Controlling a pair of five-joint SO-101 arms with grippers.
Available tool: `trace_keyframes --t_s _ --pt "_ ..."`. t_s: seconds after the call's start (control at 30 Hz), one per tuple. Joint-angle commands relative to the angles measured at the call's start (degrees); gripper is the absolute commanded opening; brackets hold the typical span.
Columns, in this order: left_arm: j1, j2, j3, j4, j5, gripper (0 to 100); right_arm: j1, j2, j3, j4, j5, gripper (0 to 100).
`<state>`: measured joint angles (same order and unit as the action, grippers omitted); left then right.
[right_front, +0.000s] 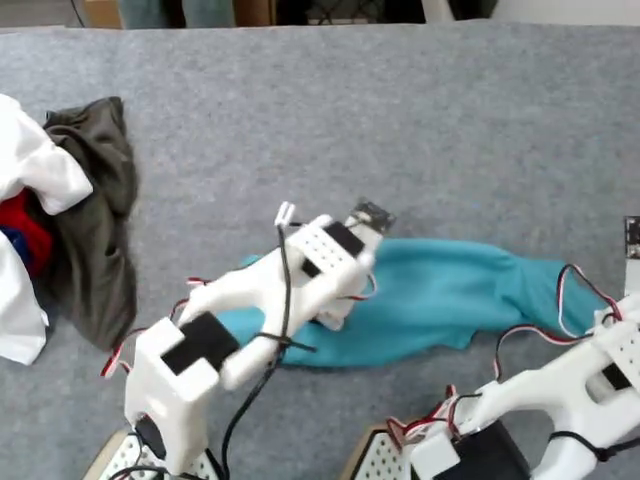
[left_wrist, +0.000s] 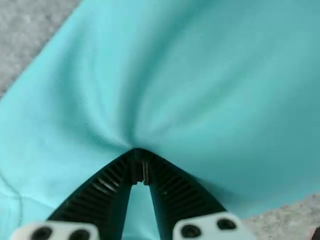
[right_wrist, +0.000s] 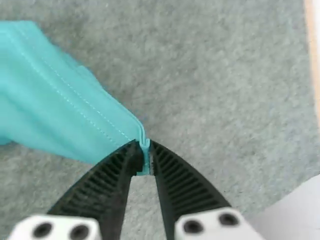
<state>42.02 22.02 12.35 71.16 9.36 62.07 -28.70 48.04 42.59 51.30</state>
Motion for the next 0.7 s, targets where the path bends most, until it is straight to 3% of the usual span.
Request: trace_keyframes --t_s 0.0,0.13,0.23,0.4,0.67 --pt "6.9 -4.2 7.5 0.0 -4.7 3 0.6 -0.2 -0.1 -2.5 0.6 1.5" --pt "14.1 -14.2 19.3 -0.7 -11.5 3 0.6 -0.1 -0.6 -3.4 0.6 1.5" --pt "13.8 -21.5 25.5 -3.0 -13.5 3 0.5 -0.1 -1.4 -3.3 0.6 1.5" --pt "4.2 -32.1 23.4 0.2 -13.6 3 -0.7 2.5 -2.8 -3.2 0.6 1.5" --pt "-12.3 -38.2 -0.7 12.0 -11.9 3 -0.7 11.4 -4.3 -3.2 0.5 1.5"
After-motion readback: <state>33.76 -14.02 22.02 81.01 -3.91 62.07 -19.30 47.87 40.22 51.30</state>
